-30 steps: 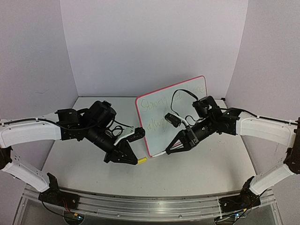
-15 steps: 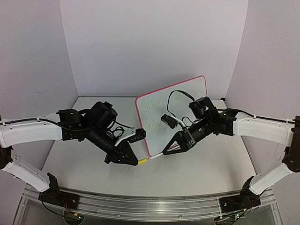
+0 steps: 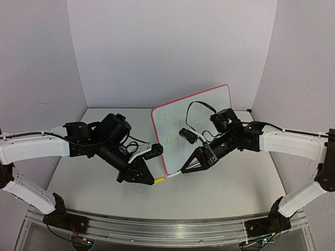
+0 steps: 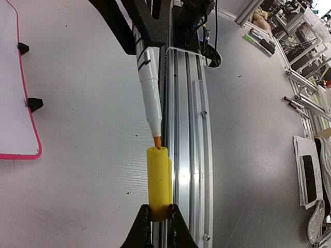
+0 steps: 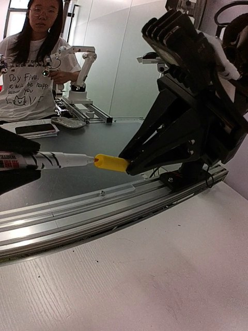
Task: Write a sentence on the whiteboard
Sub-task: Insert the whiteboard marker without the cap into the pen cap.
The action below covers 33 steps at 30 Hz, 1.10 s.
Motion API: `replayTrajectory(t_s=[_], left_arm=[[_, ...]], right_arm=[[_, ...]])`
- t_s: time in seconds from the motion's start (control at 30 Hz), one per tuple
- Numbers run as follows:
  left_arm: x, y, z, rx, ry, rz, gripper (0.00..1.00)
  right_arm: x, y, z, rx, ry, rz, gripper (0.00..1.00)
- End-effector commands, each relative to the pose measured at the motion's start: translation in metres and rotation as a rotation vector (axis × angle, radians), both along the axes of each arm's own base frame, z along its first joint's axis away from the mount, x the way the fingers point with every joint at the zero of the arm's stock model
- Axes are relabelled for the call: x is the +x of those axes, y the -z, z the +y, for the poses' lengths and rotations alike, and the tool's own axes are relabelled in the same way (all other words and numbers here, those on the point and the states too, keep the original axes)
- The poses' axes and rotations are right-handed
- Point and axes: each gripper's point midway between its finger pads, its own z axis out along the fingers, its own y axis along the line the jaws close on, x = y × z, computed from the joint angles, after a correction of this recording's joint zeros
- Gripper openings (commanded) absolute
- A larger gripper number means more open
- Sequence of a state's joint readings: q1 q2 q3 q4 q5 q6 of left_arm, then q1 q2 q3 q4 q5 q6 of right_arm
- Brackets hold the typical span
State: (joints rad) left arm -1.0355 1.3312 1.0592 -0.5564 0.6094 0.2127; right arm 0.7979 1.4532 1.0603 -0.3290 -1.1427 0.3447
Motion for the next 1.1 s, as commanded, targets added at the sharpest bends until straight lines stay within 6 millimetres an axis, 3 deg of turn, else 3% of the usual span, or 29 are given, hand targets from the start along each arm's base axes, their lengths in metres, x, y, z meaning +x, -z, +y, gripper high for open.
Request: replayTrajectory(t_s=[0.0, 0.4, 1.07], left_arm=[[-0.002, -0.017, -0.009, -0.058, 0.029, -0.022, 0.0], [-0.003, -0.02, -0.013, -0.069, 0.024, -0.012, 0.0], [-0.002, -0.029, -0.019, -0.106, 0.009, 0.0, 0.0]], right_arm=[[0.002, -0.017, 0.009, 0.055, -0.021, -0.042, 0.0], [0.0, -0.015, 0.021, 0.052, -0.043, -0.039, 0.0], [-0.011, 0.004, 0.038, 0.004, -0.078, -0.026, 0.0]])
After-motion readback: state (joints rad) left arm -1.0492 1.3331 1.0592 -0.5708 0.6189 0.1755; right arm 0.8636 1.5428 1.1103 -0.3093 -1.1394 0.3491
